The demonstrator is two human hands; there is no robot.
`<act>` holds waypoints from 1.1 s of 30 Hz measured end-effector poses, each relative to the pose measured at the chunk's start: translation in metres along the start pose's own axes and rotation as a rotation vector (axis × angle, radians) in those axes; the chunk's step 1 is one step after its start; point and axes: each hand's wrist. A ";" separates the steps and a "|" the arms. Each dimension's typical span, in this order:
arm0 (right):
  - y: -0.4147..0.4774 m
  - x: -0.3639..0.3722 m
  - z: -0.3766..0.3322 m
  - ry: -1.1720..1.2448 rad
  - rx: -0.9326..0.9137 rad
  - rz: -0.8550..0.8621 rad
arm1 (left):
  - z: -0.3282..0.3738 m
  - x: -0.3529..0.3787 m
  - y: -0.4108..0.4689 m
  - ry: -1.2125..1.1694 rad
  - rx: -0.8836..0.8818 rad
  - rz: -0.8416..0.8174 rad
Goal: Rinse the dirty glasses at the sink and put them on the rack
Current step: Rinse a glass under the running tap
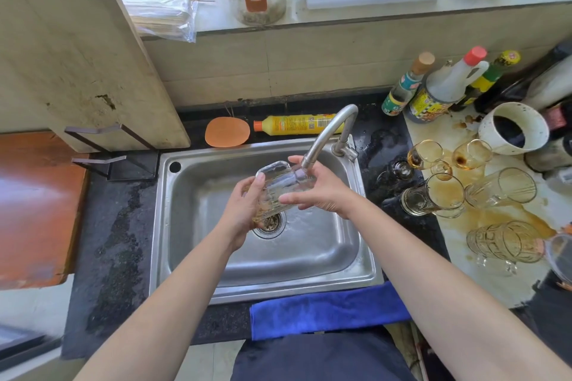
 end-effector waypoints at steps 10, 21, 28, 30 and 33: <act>0.009 0.008 0.002 -0.082 0.025 0.011 | -0.007 -0.013 0.006 -0.225 -0.097 -0.123; 0.014 0.005 0.010 -0.127 0.027 0.047 | 0.007 -0.010 -0.004 -0.217 -0.110 -0.204; 0.004 0.001 0.008 -0.137 0.029 -0.019 | 0.009 -0.006 -0.004 -0.292 -0.131 -0.224; 0.003 0.000 0.009 -0.180 0.028 -0.004 | 0.010 -0.007 -0.004 -0.272 -0.177 -0.214; 0.004 0.001 0.007 -0.212 0.044 0.032 | 0.011 -0.008 -0.005 -0.298 -0.181 -0.193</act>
Point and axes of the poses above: each hand's wrist, its own y-axis towards the middle knuckle, its own x-axis out of the palm, z = x × y, and after that the axes turned 9 degrees about y, right-handed
